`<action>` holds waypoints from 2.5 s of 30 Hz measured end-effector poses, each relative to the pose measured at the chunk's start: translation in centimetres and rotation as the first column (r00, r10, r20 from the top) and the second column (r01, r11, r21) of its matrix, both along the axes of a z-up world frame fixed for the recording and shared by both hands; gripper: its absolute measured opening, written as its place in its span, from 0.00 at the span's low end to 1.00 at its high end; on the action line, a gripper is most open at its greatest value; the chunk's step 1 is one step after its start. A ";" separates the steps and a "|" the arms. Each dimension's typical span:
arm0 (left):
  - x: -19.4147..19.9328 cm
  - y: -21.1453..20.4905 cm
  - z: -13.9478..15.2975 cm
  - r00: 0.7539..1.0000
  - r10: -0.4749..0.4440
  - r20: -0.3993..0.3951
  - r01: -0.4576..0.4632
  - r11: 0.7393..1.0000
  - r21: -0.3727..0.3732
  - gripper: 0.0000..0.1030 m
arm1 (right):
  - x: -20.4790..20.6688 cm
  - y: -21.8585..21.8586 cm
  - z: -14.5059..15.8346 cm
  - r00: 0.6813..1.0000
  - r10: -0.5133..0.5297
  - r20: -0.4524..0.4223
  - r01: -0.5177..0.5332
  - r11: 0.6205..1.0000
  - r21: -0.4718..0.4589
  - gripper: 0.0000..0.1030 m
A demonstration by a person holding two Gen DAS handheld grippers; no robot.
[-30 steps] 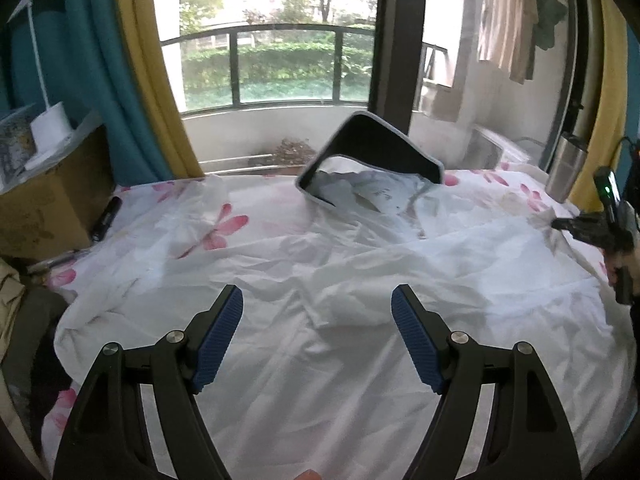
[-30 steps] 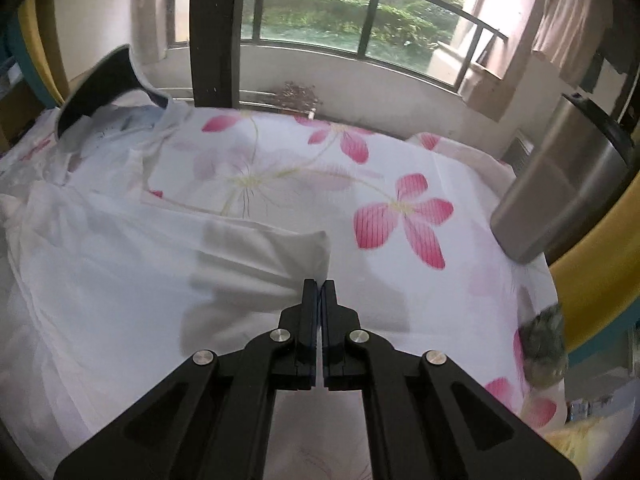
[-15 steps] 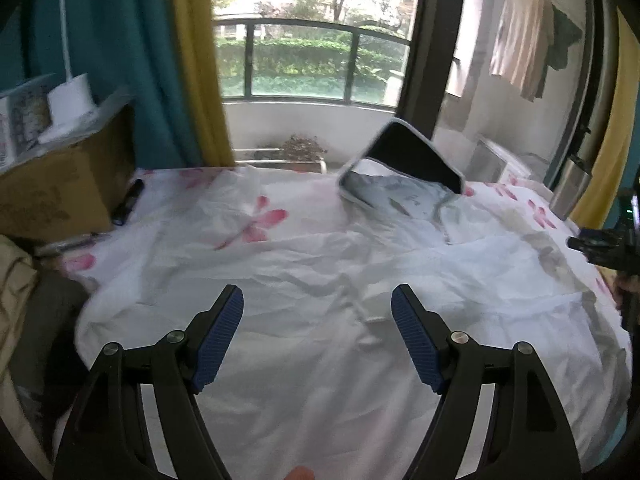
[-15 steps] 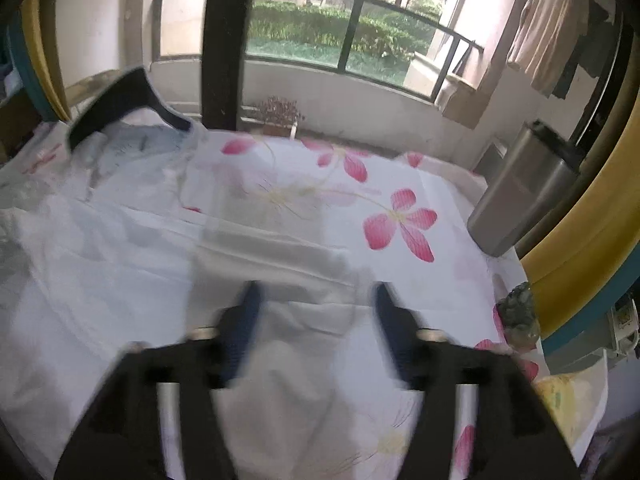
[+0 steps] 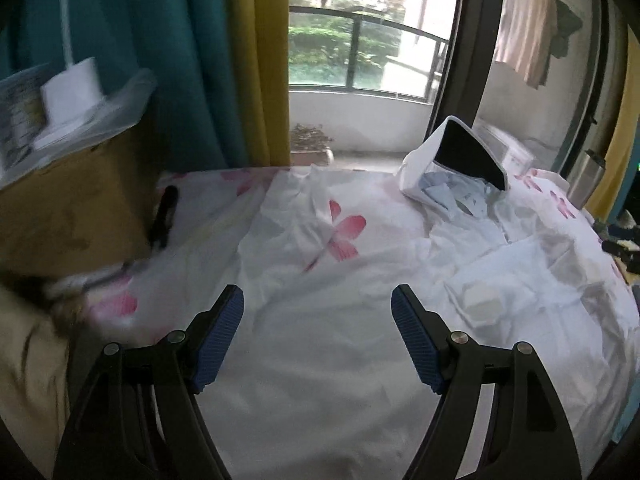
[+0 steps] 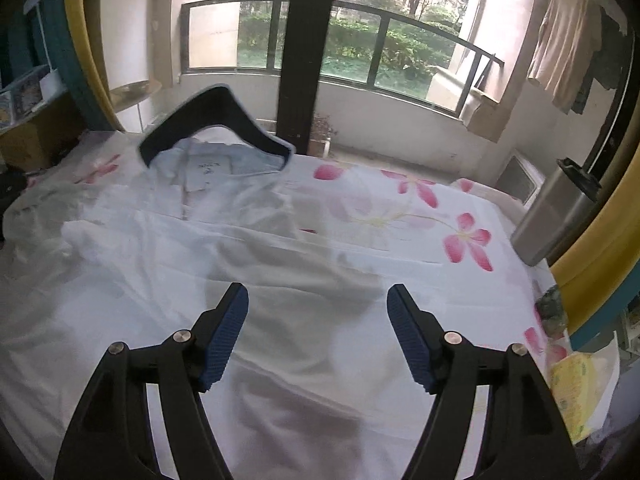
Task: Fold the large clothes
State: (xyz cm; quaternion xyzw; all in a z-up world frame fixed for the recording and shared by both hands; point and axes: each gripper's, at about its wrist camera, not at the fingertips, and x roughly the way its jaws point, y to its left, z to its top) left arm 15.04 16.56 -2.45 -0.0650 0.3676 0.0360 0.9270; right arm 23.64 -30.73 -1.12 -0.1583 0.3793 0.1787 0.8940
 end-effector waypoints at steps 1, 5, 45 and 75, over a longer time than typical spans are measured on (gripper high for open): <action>1.0 0.4 -0.1 1.000 -0.016 0.003 0.016 1.000 -0.003 0.76 | 0.0 0.4 -0.3 1.000 0.000 -0.006 0.000 1.000 0.003 0.70; 5.8 1.8 -1.6 0.999 -0.022 -0.030 0.022 1.000 0.011 0.66 | 0.5 1.3 -1.2 0.999 -0.009 -0.032 0.009 1.000 0.003 0.70; 1.6 -5.6 14.5 0.943 -0.069 0.324 0.038 0.994 0.101 0.07 | -3.5 -3.7 0.3 1.000 0.006 -0.006 -0.005 0.988 0.154 0.70; 9.2 -33.3 1.8 0.850 -0.520 0.090 0.527 0.834 -0.161 0.44 | -4.4 -15.0 -0.9 0.991 -0.126 -0.037 0.131 0.953 0.275 0.70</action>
